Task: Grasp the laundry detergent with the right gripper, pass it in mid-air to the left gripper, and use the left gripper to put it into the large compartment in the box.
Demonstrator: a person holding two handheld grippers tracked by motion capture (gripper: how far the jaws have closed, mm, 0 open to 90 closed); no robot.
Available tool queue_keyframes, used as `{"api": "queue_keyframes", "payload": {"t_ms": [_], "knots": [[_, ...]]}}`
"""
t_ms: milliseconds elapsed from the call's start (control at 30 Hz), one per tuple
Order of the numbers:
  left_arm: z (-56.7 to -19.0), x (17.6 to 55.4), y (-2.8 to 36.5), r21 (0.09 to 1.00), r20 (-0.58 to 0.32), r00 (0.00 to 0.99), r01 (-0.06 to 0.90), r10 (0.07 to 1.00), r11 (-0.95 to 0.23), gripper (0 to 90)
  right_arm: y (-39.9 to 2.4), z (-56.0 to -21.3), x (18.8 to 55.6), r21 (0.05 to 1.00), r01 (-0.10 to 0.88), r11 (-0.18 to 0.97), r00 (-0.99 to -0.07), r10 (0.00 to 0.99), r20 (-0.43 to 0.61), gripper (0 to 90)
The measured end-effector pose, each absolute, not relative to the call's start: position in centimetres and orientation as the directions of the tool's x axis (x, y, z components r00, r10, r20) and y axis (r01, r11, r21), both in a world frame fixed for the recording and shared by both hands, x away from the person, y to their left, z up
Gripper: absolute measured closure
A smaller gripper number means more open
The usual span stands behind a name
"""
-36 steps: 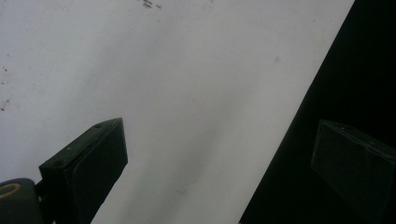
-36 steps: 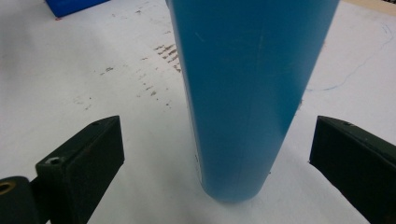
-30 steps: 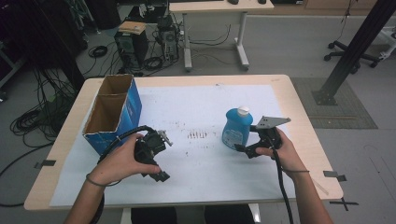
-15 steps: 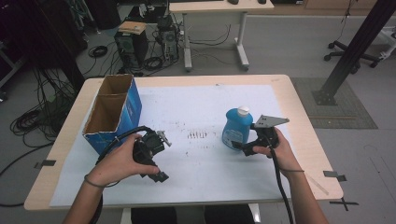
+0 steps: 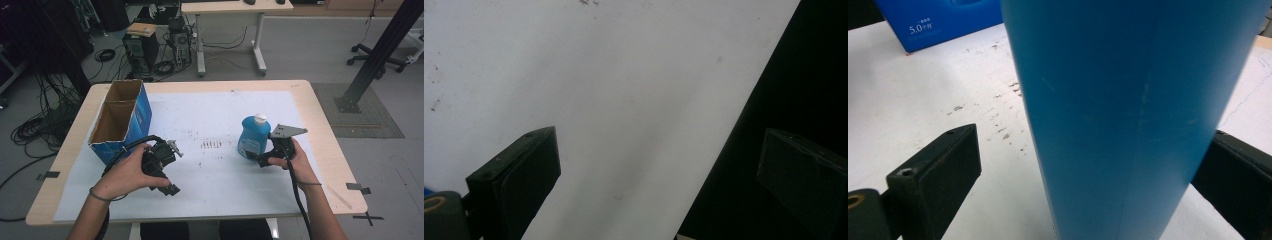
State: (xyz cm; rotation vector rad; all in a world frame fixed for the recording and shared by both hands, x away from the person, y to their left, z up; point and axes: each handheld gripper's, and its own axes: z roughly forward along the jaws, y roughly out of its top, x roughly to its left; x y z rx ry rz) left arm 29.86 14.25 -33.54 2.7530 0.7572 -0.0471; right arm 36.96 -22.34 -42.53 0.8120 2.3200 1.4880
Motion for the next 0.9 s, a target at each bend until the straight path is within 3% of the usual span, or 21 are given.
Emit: {"api": "queue_keyframes", "payload": {"t_ms": [900], "knots": [[-33.29,29.82,14.22,0.254,-0.102,0.863,0.503,0.494,-0.826,3.9,-22.3,-42.69,37.04,0.903,0.292,0.315,-0.807,0.589,0.055,17.3]]}}
